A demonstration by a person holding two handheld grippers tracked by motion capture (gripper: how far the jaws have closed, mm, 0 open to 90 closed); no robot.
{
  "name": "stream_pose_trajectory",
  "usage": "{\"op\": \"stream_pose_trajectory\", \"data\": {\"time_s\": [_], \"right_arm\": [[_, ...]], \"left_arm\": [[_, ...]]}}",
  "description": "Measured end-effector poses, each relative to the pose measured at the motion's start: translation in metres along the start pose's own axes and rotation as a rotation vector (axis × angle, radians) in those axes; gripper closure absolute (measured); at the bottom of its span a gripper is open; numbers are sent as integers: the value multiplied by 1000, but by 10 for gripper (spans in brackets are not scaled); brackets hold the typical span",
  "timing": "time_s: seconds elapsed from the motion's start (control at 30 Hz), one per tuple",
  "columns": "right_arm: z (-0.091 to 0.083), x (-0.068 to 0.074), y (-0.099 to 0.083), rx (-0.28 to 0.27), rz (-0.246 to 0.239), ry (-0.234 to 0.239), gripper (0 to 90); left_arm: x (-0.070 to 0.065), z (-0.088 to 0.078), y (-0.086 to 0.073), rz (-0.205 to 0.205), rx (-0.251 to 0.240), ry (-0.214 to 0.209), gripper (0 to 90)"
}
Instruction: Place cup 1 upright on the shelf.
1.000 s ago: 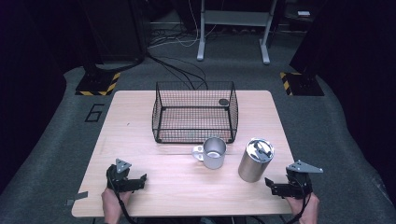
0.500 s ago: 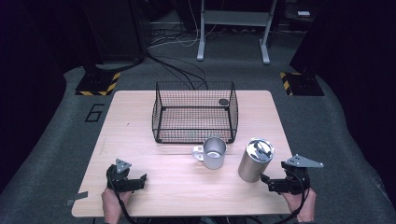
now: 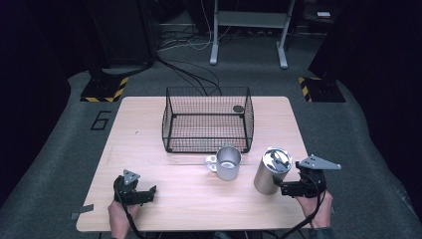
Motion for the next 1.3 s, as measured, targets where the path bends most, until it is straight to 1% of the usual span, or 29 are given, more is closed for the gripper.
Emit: {"op": "stream_pose_trajectory", "data": {"time_s": [0.1, 0.13, 0.17, 0.23, 0.27, 0.37, 0.5, 0.53, 0.63, 0.67, 0.73, 0.97, 1.03, 1.07, 1.1, 1.2, 1.27, 1.3], "right_arm": [[5, -1, 5, -6, 0, 7, 0], [8, -1, 7, -3, -13, 11, 0], [9, -1, 7, -5, -14, 14, 0], [11, 0, 8, -5, -6, 9, 0], [16, 1, 10, -6, -4, 8, 0], [19, 2, 14, -16, -18, 2, 8], [25, 3, 16, -5, -12, 5, 12], [26, 2, 16, -4, -28, 2, 12], [27, 3, 16, -1, -24, -1, 14], [29, 3, 17, -5, -17, -3, 15], [29, 3, 17, -3, -22, -6, 18], [31, 4, 18, -2, -22, -18, 19], [31, 4, 17, -10, -12, -19, 17], [32, 4, 16, -12, -9, -12, 17], [33, 4, 16, -6, -9, -14, 17], [35, 4, 16, 5, -16, -15, 18], [36, 5, 15, -1, -3, -22, 19], [36, 5, 15, 3, -6, -22, 21]], "left_arm": [[0, 0, 0, 1, 0, 0, 45], [0, 0, 0, 2, 0, 0, 46], [-1, 0, 0, -12, -3, -2, 46], [-1, 0, 0, -10, -2, -2, 47], [-1, 0, 0, -12, 0, -2, 47], [-1, 0, 0, -6, -1, -3, 49], [-1, 0, 0, -4, 0, -2, 51], [-1, 0, 0, -5, 0, -2, 51], [-1, 0, 0, -2, -2, -2, 51], [-1, 0, 0, -9, 4, -7, 51], [-1, 0, 0, -7, -3, -5, 51], [-1, 0, 0, -6, -4, -3, 51], [0, 0, 0, 3, -2, -1, 51], [0, 0, 0, 3, -2, -3, 51], [-1, 1, 0, -9, -4, -4, 51], [-1, 0, 0, 2, -3, 0, 51], [-1, 0, 0, 3, -3, 0, 51], [-1, 0, 0, 4, -4, 0, 51]]}}
Point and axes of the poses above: each handheld gripper's, and its own axes: z roughly forward along the jaws, y roughly out of its top, x roughly to its left, the point moved 3 cm from there along z, roughly forward along the jaws, and after that the axes turned 13 degrees about -z, right-handed, at the moved point
